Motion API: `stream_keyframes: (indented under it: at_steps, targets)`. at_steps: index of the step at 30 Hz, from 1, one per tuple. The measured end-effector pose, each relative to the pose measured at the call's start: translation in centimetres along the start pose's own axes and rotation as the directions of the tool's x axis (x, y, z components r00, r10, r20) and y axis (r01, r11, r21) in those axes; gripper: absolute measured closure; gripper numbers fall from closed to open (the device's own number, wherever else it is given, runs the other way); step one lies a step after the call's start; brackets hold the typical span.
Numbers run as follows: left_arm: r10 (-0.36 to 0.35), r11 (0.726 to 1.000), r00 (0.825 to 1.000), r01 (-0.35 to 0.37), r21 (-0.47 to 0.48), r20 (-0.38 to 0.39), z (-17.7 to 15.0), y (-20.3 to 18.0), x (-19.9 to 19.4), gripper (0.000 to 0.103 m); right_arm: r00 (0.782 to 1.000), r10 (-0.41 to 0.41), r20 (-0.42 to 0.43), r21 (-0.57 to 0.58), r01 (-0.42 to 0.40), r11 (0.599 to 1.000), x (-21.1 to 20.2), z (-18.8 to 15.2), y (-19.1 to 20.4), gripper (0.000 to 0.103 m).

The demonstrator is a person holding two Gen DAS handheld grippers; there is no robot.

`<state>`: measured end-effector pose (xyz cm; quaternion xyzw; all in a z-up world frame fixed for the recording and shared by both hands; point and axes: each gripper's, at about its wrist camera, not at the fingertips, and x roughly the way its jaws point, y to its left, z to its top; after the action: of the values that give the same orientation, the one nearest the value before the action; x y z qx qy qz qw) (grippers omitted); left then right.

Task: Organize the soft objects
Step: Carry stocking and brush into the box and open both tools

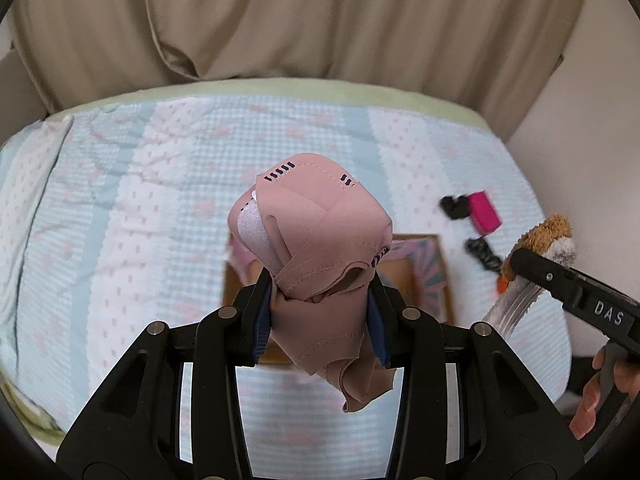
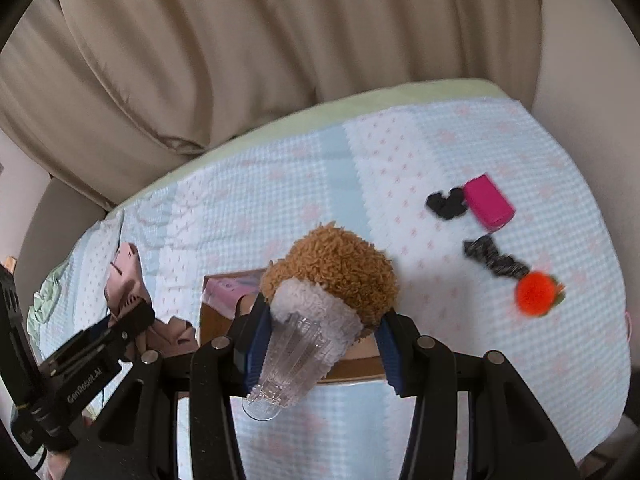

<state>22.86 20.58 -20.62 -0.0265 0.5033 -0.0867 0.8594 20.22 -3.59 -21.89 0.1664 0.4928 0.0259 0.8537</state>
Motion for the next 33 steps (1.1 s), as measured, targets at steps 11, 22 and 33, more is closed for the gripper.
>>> stream_keyframes:
  at_steps: [11, 22, 33]
  targets:
    - [-0.017, 1.0, 0.988, 0.018, 0.006, -0.154, -0.8, 4.6, 8.6, 0.067, 0.99, -0.039, -0.138, -0.088, 0.028, 0.996, 8.9, -1.5, 5.9, 0.059]
    - [0.02, 0.998, 0.943, 0.0, 0.061, -0.334, -3.0, 4.8, 18.4, 0.067, 0.939, -0.046, -0.342, -0.207, -0.028, 0.978, 19.4, -1.9, 7.1, 0.059]
    - [0.008, 0.995, 0.933, 0.026, 0.091, -0.36, -3.8, 3.6, 20.3, 0.0, 0.904, -0.06, -0.424, -0.228, -0.042, 0.973, 24.5, -1.1, 6.0, 0.012]
